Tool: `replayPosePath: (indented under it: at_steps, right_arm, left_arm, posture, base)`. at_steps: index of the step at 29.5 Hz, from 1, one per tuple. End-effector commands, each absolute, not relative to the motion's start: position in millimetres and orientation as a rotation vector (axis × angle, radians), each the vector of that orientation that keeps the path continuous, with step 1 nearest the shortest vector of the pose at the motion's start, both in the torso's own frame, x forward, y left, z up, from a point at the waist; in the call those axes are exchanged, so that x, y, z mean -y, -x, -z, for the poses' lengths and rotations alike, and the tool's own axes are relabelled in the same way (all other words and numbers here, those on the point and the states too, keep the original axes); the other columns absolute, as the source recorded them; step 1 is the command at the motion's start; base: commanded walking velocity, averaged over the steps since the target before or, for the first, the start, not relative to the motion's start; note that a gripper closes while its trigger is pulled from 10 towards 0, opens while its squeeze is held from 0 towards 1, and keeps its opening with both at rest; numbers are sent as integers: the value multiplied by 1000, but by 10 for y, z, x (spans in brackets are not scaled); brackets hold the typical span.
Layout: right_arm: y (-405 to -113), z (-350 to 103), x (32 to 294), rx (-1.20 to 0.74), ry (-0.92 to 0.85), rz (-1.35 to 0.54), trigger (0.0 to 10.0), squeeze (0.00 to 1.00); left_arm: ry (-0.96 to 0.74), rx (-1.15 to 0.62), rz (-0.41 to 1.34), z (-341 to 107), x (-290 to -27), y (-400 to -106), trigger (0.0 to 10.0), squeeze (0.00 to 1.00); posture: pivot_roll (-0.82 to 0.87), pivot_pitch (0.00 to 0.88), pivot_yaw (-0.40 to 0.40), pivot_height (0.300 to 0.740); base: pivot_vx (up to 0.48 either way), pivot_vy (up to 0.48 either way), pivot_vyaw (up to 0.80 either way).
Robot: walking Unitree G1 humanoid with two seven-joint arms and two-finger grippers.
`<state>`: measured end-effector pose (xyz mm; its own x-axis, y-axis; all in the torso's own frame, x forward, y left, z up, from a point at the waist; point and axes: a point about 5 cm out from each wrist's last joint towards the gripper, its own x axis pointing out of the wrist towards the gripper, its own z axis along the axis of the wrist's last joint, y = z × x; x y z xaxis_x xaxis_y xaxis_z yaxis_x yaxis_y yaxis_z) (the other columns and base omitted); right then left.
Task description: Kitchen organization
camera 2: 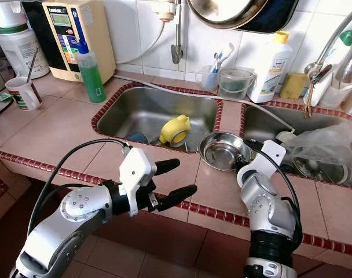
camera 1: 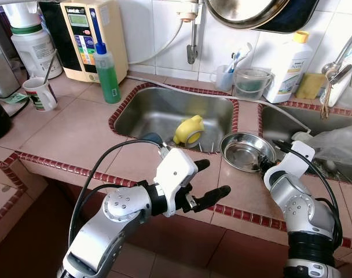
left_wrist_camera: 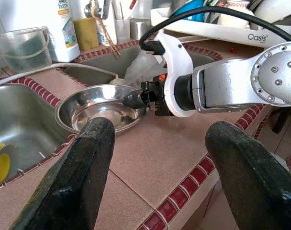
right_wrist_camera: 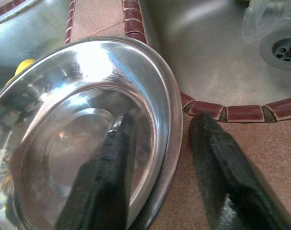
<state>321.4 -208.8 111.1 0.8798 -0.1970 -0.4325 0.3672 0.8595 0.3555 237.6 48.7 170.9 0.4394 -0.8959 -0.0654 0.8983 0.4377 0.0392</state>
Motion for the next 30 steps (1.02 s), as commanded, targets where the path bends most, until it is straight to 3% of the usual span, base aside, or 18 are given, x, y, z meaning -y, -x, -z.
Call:
replayPosePath:
  at_steps: [1, 23, 30]
  right_arm:
    - [-3230, -1065, 2036, -435, -471, 291, 0, 0]
    - [-3272, -1162, 1950, -377, -457, 267, 0, 0]
    - [-3309, -1390, 1816, -202, -363, 179, 0, 0]
  left_arm:
    - [-85, -16, 1124, -1765, -478, -2360, 10000, 0]
    - [-94, 0, 1085, -1779, -505, -2413, 10000, 0]
    - [-111, 31, 1001, -1814, -596, -2583, 10000, 0]
  posture:
    - [25, 0, -8, 740]
    - [35, 0, -18, 740]
    - [43, 0, -24, 740]
  base:
    - [0, 0, 0]
    - [0, 0, 0]
    - [0, 0, 0]
